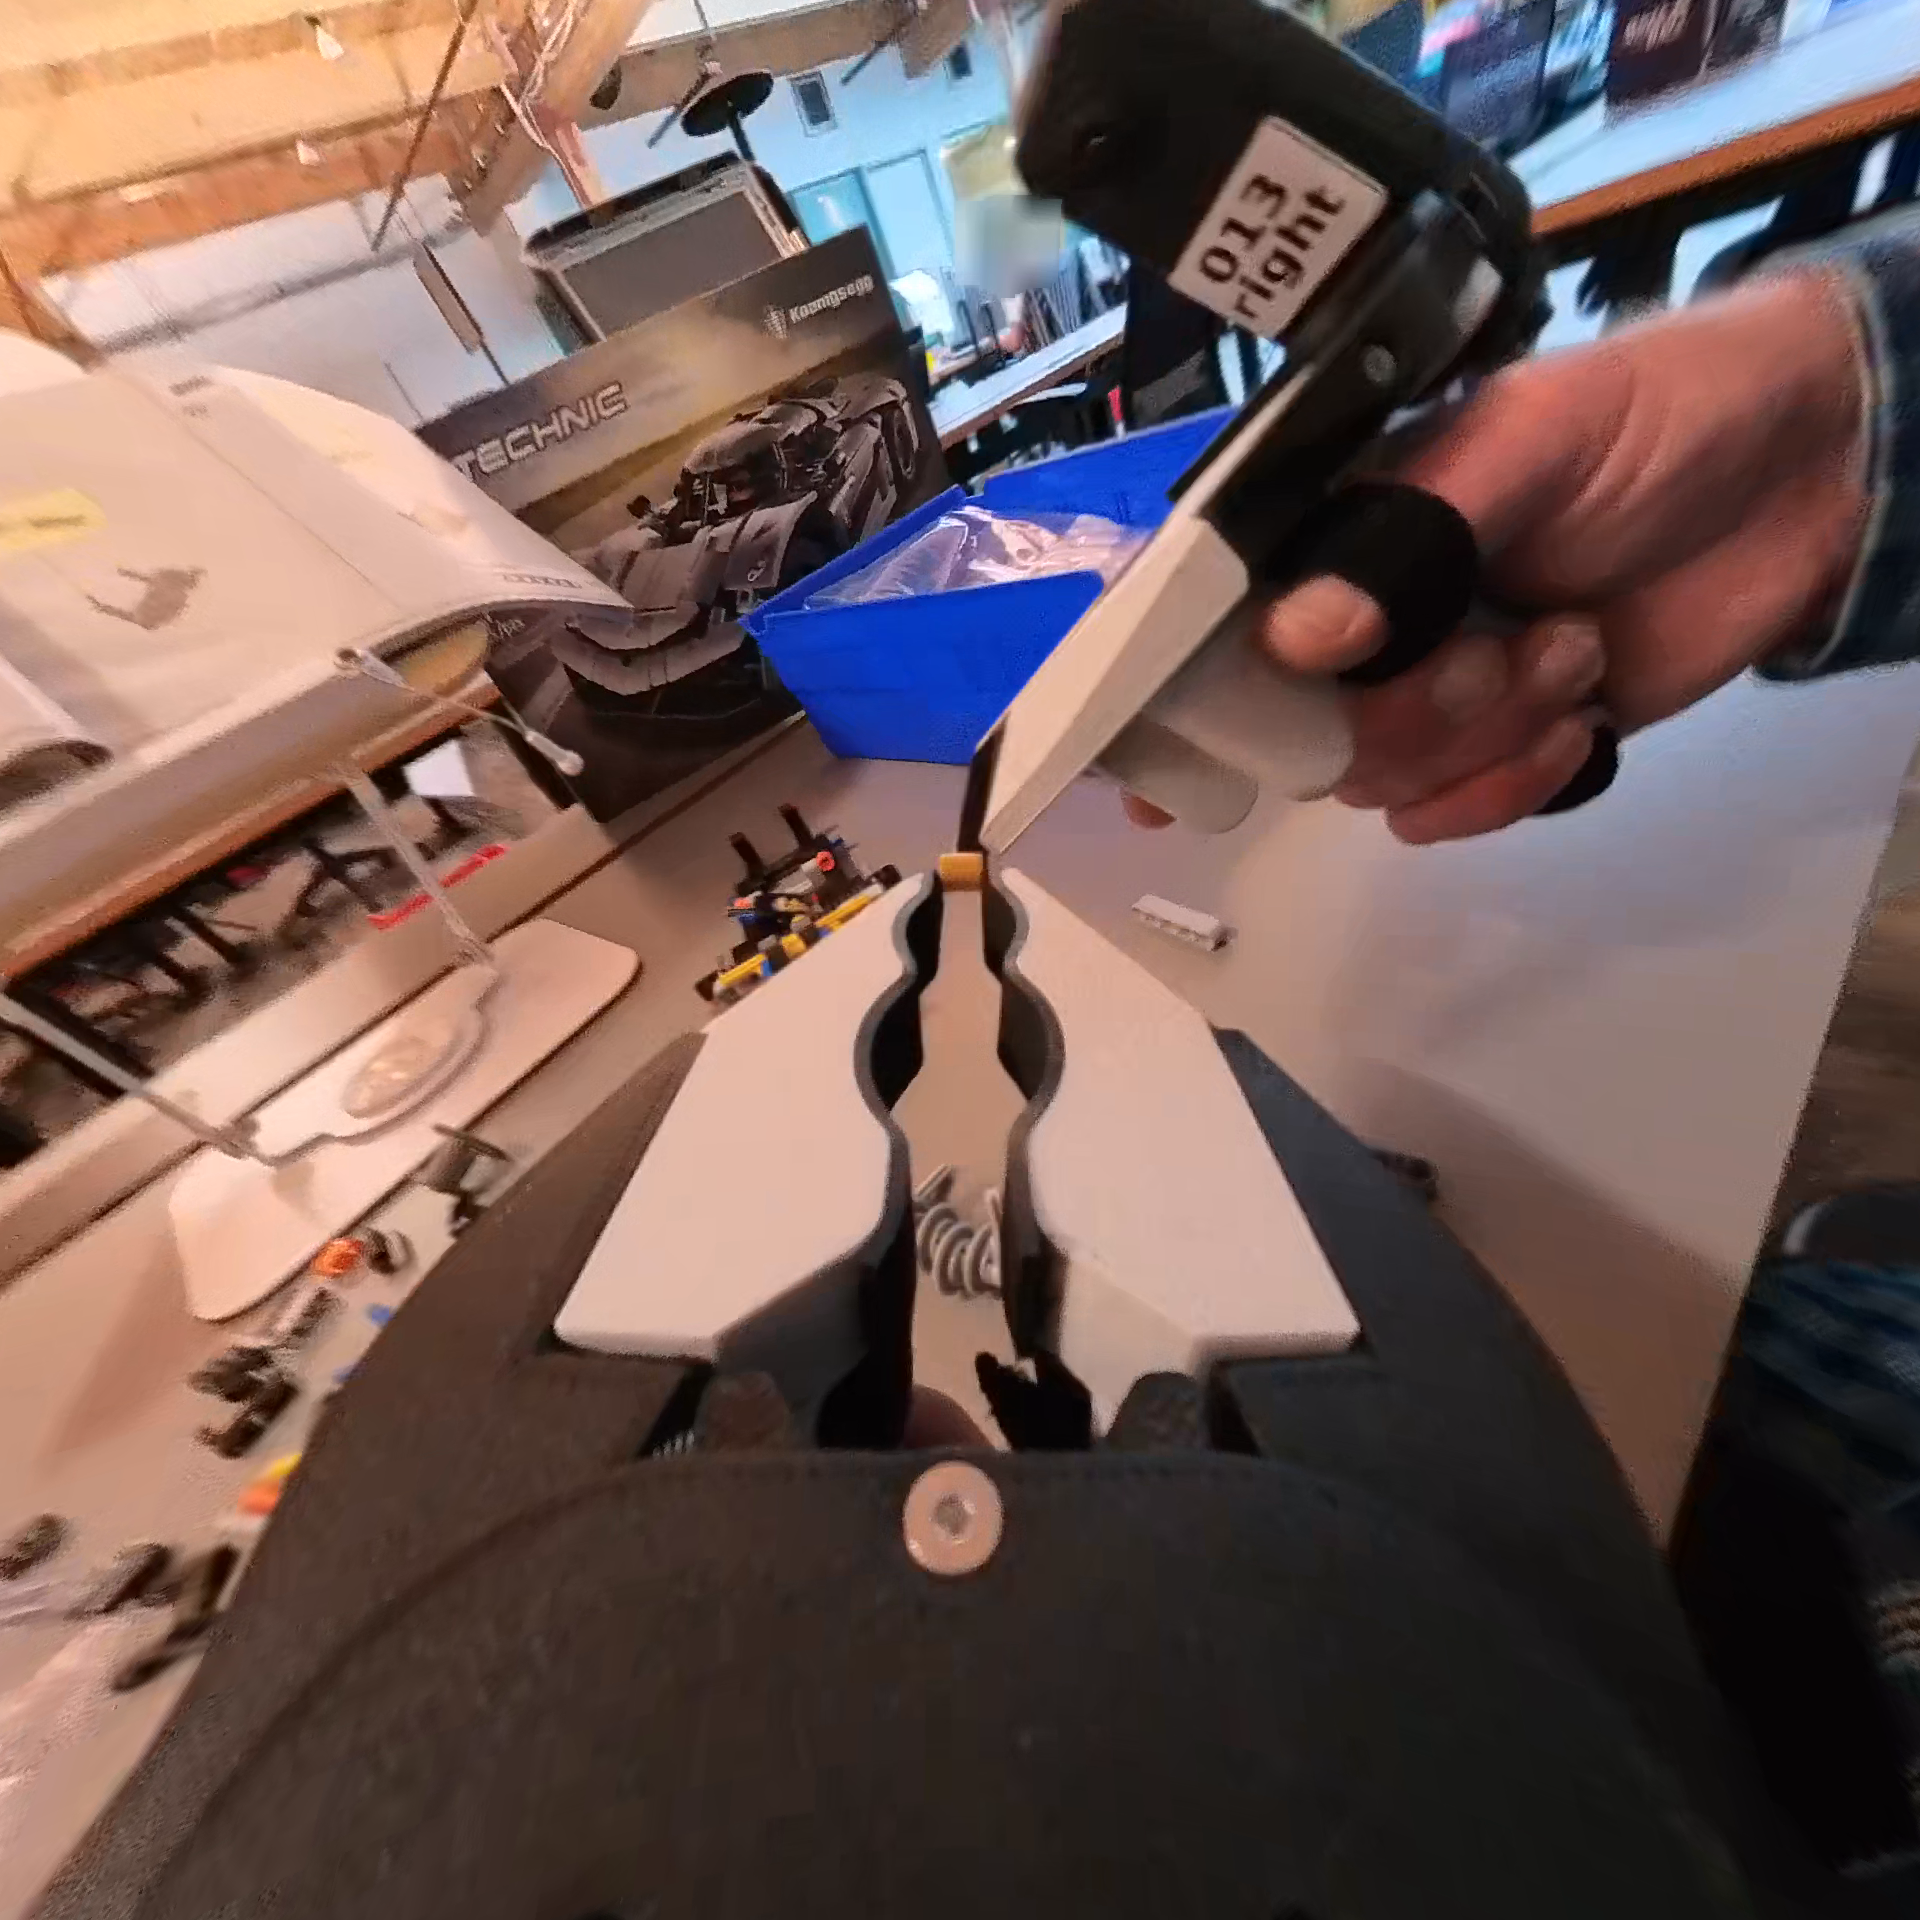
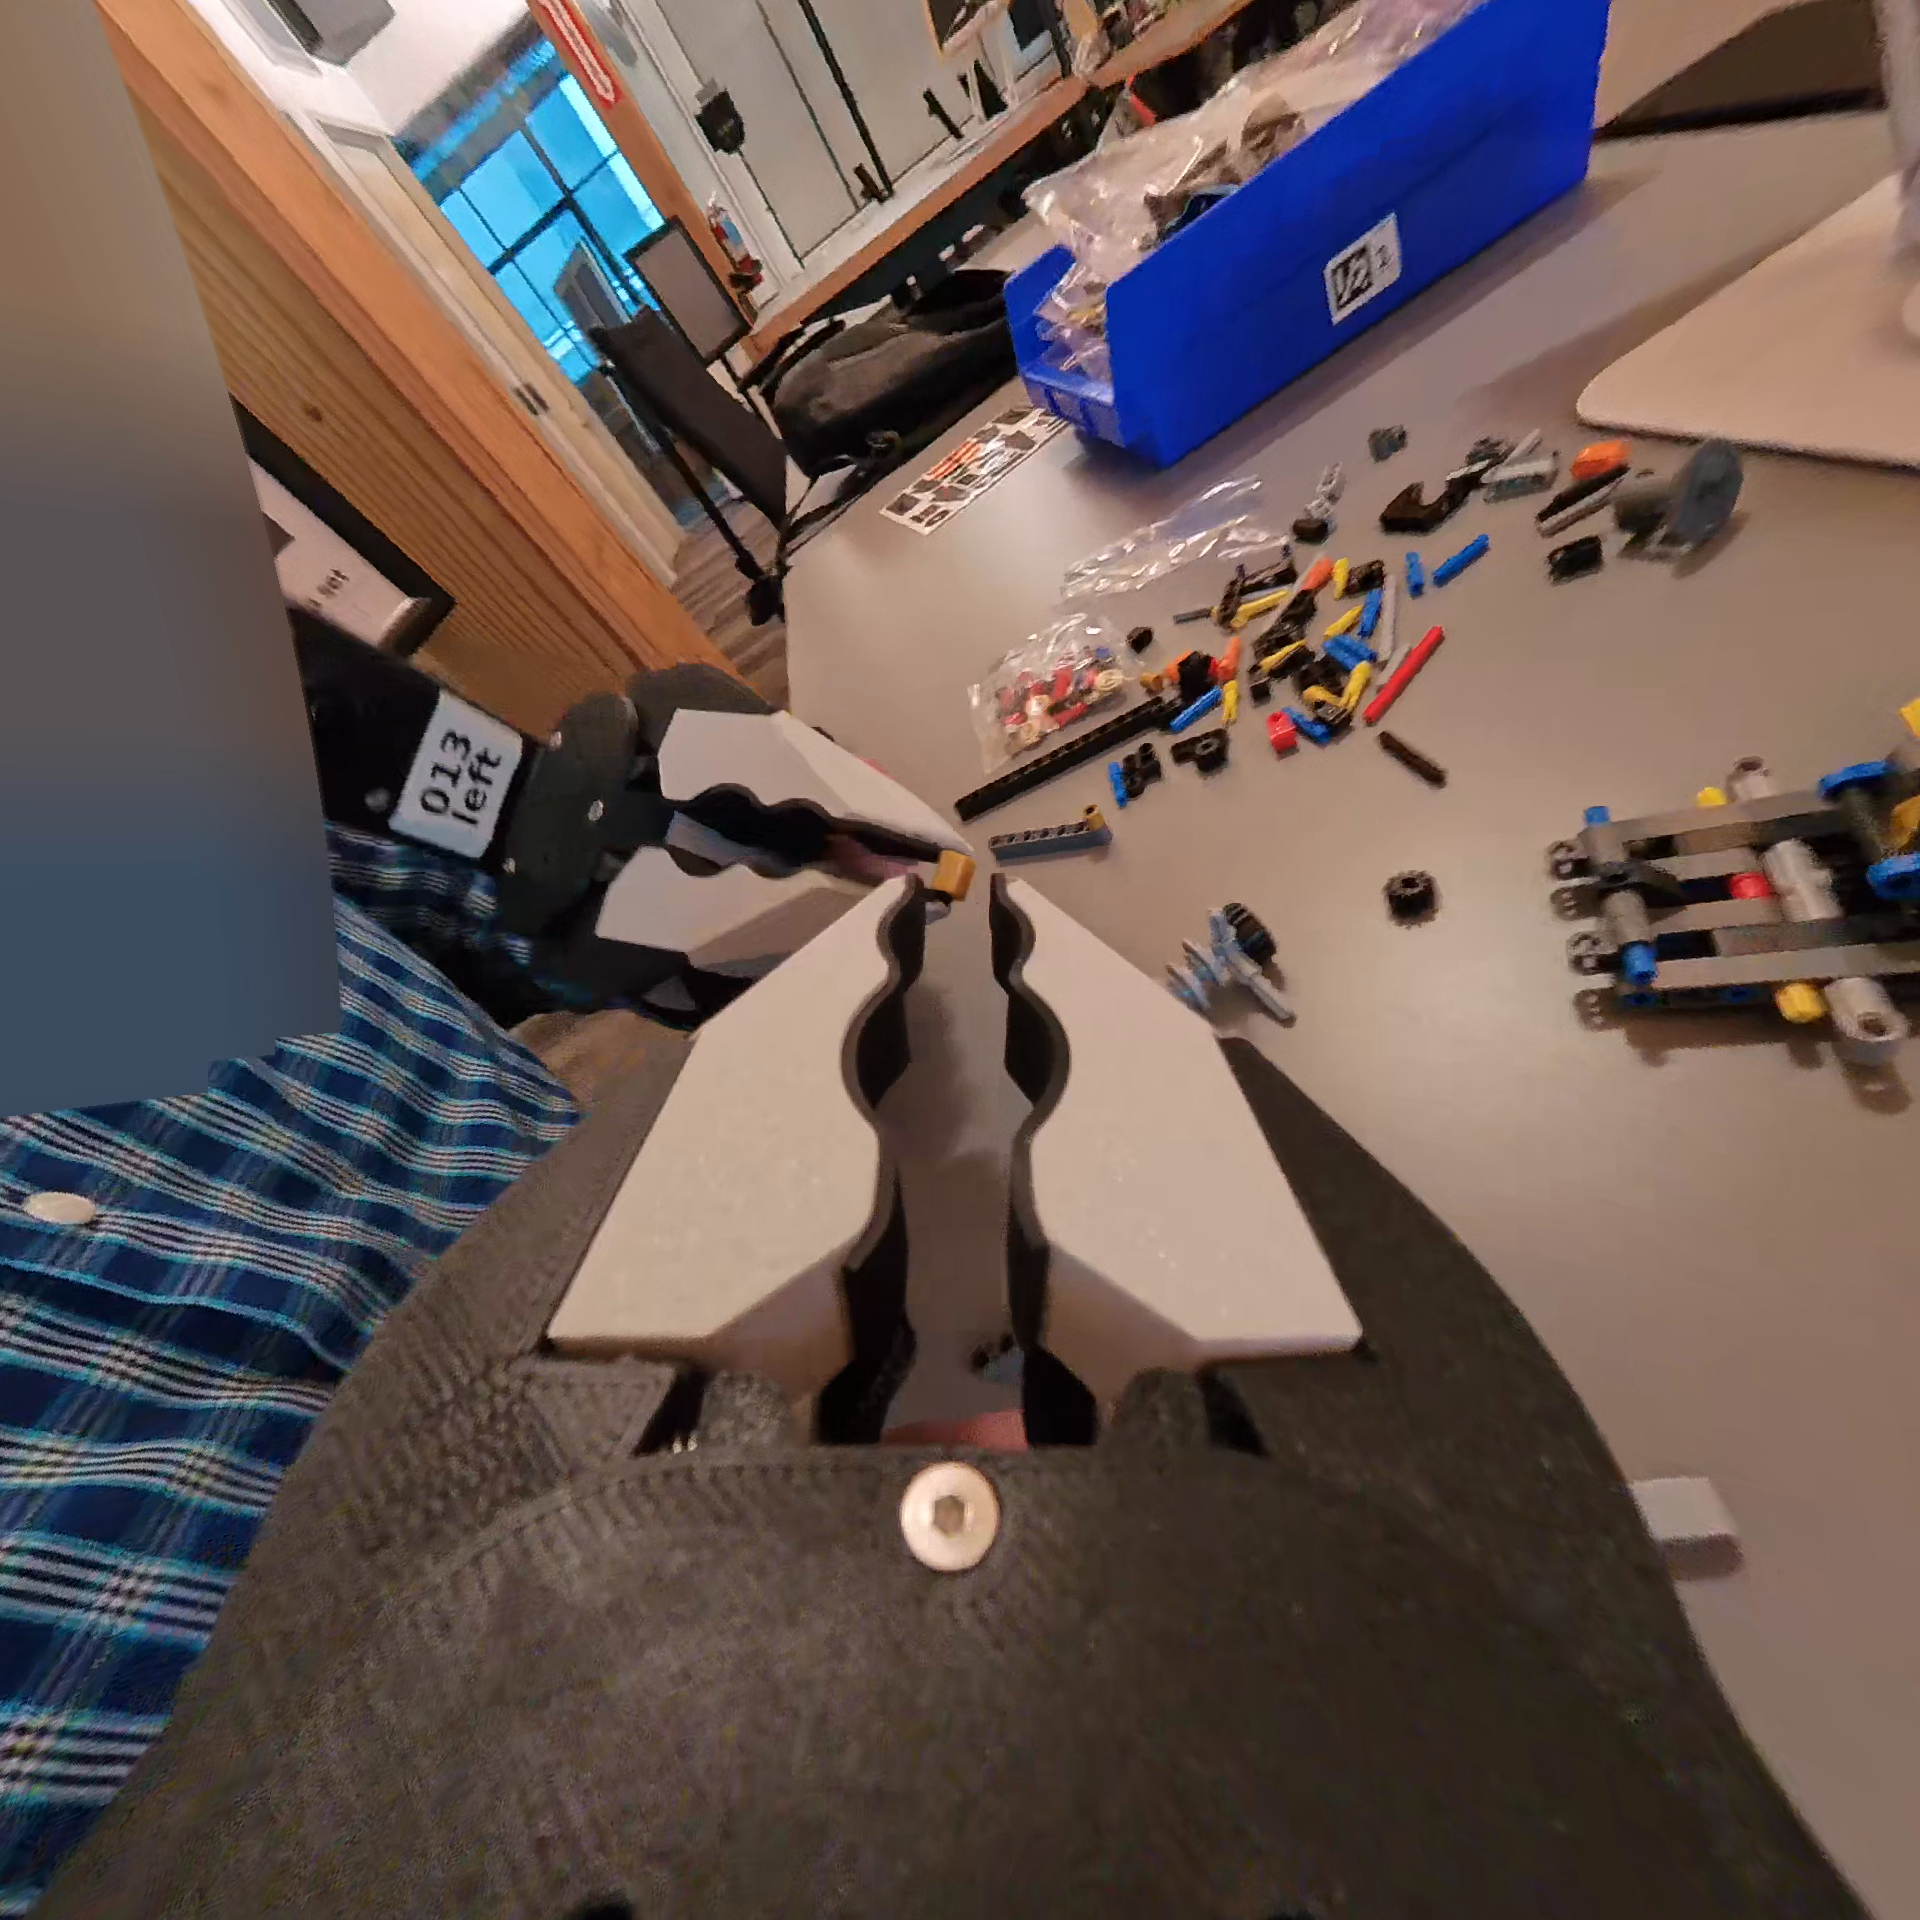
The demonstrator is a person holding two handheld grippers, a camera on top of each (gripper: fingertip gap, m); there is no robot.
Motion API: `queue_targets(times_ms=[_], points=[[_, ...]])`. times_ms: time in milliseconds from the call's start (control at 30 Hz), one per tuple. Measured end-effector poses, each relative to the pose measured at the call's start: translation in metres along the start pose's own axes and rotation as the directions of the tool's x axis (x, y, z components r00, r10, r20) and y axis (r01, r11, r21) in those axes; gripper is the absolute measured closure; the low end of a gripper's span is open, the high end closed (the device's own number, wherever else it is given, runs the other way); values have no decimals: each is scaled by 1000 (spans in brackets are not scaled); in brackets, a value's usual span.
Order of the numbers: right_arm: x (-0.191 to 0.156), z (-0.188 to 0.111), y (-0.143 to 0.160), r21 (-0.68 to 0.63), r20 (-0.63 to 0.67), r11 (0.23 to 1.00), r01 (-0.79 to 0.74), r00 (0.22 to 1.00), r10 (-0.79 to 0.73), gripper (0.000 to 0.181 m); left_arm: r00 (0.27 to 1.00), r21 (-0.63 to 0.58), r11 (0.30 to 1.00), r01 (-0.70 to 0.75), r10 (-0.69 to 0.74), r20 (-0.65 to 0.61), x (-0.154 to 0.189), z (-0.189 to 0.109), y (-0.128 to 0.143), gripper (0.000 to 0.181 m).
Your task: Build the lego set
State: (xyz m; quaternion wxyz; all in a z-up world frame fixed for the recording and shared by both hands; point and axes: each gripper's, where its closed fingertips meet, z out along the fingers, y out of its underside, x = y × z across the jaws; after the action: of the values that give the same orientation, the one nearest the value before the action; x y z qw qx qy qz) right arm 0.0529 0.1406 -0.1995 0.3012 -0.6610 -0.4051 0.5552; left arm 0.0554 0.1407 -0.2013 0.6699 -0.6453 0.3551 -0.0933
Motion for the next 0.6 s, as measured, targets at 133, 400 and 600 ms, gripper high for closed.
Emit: queue_targets(times_ms=[133,400,600], points=[[3,-7,-5,-14,-111,982,186,976,-186,172,970,28,973,231,-228,-82,-5,-1,-4,177],[-2,-12,-7,-164,-257,789,593,746,-614,170,684,-63,734,676,-656,-319,-2,-1,-8,177],[-5,-6,-2,-406,-254,384,829,301,-919,170,460,-207,562,801,-798,-388,8,-1,-6,177]])
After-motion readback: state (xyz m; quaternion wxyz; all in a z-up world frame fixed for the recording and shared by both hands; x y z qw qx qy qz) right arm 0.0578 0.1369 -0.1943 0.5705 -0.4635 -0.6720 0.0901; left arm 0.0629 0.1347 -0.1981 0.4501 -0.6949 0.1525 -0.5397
